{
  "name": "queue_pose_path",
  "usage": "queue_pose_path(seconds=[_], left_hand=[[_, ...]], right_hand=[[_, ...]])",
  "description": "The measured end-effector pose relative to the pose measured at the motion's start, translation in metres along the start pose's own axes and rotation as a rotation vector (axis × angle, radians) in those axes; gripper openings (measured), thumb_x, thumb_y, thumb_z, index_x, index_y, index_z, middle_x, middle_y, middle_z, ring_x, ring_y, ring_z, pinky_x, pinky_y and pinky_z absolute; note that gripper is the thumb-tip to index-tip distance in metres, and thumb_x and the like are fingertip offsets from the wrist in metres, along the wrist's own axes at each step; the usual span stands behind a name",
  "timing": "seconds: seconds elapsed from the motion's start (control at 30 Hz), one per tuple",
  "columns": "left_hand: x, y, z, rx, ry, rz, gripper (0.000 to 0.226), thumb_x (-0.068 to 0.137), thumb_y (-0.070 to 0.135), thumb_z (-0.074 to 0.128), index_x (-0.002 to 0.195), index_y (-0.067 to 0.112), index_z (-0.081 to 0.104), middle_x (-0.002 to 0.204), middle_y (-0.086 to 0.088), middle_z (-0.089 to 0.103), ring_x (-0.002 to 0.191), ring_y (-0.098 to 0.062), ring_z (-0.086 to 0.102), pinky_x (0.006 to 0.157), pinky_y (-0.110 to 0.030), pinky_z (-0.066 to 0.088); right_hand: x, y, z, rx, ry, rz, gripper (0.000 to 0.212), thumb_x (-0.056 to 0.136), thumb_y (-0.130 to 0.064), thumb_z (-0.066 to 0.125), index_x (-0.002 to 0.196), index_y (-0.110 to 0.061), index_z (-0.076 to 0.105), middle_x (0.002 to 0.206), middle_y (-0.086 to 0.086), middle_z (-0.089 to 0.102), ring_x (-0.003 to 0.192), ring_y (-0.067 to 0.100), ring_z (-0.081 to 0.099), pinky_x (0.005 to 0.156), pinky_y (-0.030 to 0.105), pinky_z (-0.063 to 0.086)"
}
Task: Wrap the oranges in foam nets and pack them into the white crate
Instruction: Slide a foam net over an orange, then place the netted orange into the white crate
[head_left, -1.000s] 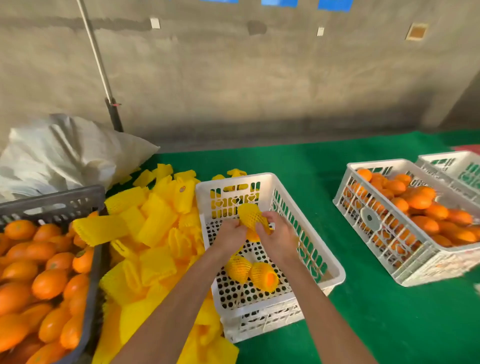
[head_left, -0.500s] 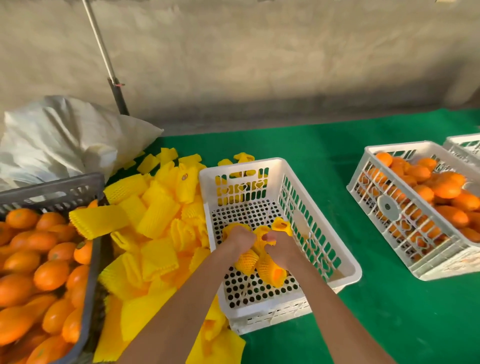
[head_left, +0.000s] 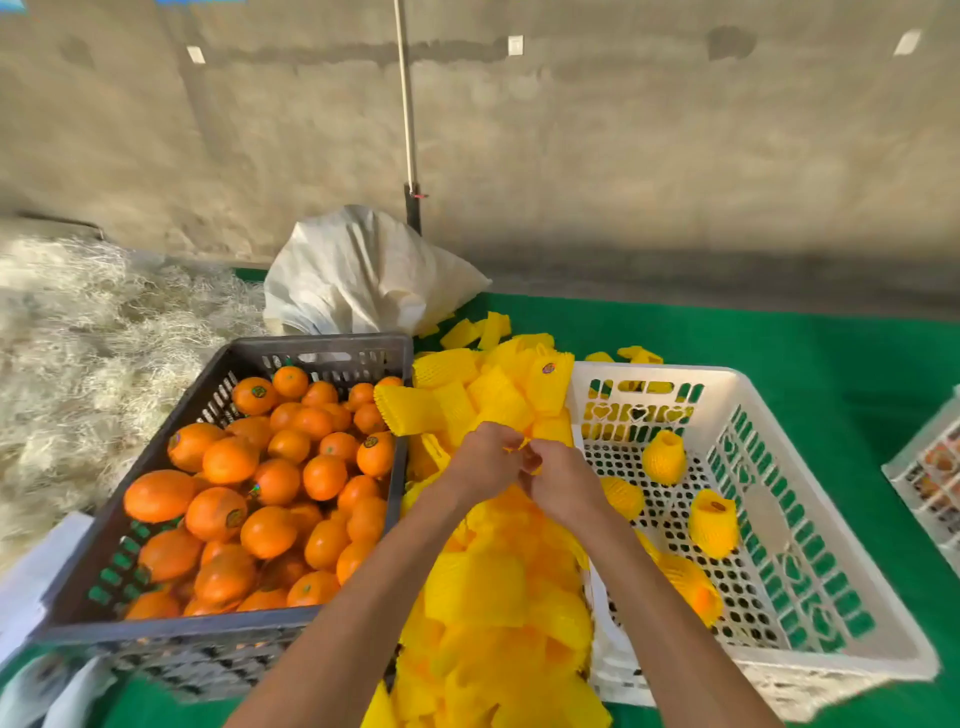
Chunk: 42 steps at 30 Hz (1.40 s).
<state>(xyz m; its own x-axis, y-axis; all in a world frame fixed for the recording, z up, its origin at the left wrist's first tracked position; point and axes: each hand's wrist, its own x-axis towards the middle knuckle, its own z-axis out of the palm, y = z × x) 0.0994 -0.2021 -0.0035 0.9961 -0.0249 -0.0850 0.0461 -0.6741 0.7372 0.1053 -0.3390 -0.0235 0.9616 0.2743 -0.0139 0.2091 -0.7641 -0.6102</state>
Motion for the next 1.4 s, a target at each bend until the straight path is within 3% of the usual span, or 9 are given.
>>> queue_pose_path(seconds=[0.1, 0.23, 0.37, 0.43, 0.7, 0.87, 1.03, 1.17, 1.4], left_hand=[[-0.015, -0.024, -0.023, 0.26, -0.229, -0.039, 0.043, 0.101, 0.011, 0.057, 0.143, 0.008, 0.058, 0.15, -0.011, 0.053, 0.135, -0.028, 0.052, 0.108, -0.039, 0.046], [-0.032, -0.042, -0.03, 0.403, -0.368, -0.031, 0.055, 0.093, 0.023, 0.072, 0.144, 0.009, 0.057, 0.143, -0.013, 0.056, 0.129, -0.032, 0.055, 0.101, -0.043, 0.05], [-0.04, -0.052, -0.036, 0.274, -0.154, 0.069, 0.011, 0.092, 0.005, 0.065, 0.084, -0.003, 0.066, 0.074, -0.01, 0.053, 0.078, -0.029, 0.054, 0.064, -0.04, 0.037], [-0.044, -0.057, -0.048, 0.144, 0.01, 0.078, 0.026, 0.095, 0.001, 0.06, 0.069, 0.003, 0.06, 0.059, -0.003, 0.044, 0.063, -0.019, 0.042, 0.059, -0.034, 0.028], [-0.08, -0.076, -0.11, -0.549, 0.479, -0.041, 0.02, 0.109, 0.015, 0.047, 0.106, -0.001, 0.059, 0.094, -0.015, 0.062, 0.091, -0.031, 0.069, 0.075, -0.046, 0.065], [-0.113, -0.11, -0.138, -0.318, 0.538, 0.077, 0.014, 0.106, 0.014, 0.056, 0.107, 0.004, 0.066, 0.099, -0.01, 0.07, 0.092, -0.026, 0.07, 0.075, -0.041, 0.062], [-0.126, -0.149, -0.163, -0.627, 0.676, -0.087, 0.018, 0.107, 0.016, 0.056, 0.105, 0.0, 0.063, 0.102, -0.019, 0.069, 0.094, -0.035, 0.072, 0.077, -0.04, 0.065], [-0.12, -0.183, -0.181, -0.17, 0.727, -0.175, 0.031, 0.106, 0.024, 0.056, 0.135, 0.011, 0.058, 0.138, -0.012, 0.06, 0.125, -0.028, 0.057, 0.102, -0.043, 0.049], [-0.084, -0.204, -0.193, 0.529, 0.434, -0.427, 0.057, 0.102, 0.015, 0.052, 0.156, 0.012, 0.033, 0.159, -0.016, 0.038, 0.143, -0.044, 0.032, 0.116, -0.048, 0.028]], right_hand=[[-0.003, -0.011, 0.018, -0.319, -0.086, 0.101, 0.034, 0.096, -0.047, 0.059, 0.112, -0.018, 0.063, 0.114, 0.007, 0.067, 0.108, 0.033, 0.063, 0.079, 0.037, 0.045], [-0.001, -0.02, 0.029, -0.218, -0.147, 0.139, 0.029, 0.095, -0.04, 0.06, 0.108, -0.015, 0.066, 0.096, 0.005, 0.067, 0.09, 0.028, 0.066, 0.068, 0.034, 0.049], [0.002, -0.033, 0.03, 0.054, -0.024, 0.125, 0.033, 0.096, -0.048, 0.06, 0.113, -0.021, 0.068, 0.102, 0.003, 0.07, 0.089, 0.021, 0.066, 0.072, 0.035, 0.051], [0.005, -0.044, 0.03, 0.243, 0.018, 0.053, 0.039, 0.095, -0.053, 0.061, 0.118, -0.022, 0.067, 0.112, 0.001, 0.069, 0.09, 0.014, 0.064, 0.078, 0.034, 0.054], [0.015, -0.119, 0.057, 0.434, 0.148, -0.251, 0.027, 0.098, -0.04, 0.064, 0.12, -0.026, 0.068, 0.111, -0.008, 0.07, 0.093, 0.009, 0.066, 0.077, 0.029, 0.058], [0.012, -0.17, 0.092, 0.394, 0.044, -0.267, 0.065, 0.081, -0.08, 0.056, 0.117, -0.027, 0.067, 0.114, -0.013, 0.062, 0.103, 0.006, 0.059, 0.08, 0.023, 0.049], [0.02, -0.193, 0.118, 0.29, 0.084, -0.29, 0.034, 0.1, -0.032, 0.06, 0.128, -0.014, 0.067, 0.12, 0.001, 0.07, 0.113, 0.018, 0.064, 0.086, 0.022, 0.046], [0.019, -0.201, 0.132, 0.265, 0.147, -0.251, 0.017, 0.095, -0.028, 0.067, 0.097, -0.011, 0.071, 0.074, -0.013, 0.06, 0.079, 0.017, 0.066, 0.062, 0.017, 0.045], [0.029, -0.209, 0.137, 0.223, 0.179, -0.176, 0.013, 0.095, -0.029, 0.068, 0.091, -0.017, 0.064, 0.081, -0.007, 0.063, 0.075, 0.012, 0.062, 0.065, 0.031, 0.055]])
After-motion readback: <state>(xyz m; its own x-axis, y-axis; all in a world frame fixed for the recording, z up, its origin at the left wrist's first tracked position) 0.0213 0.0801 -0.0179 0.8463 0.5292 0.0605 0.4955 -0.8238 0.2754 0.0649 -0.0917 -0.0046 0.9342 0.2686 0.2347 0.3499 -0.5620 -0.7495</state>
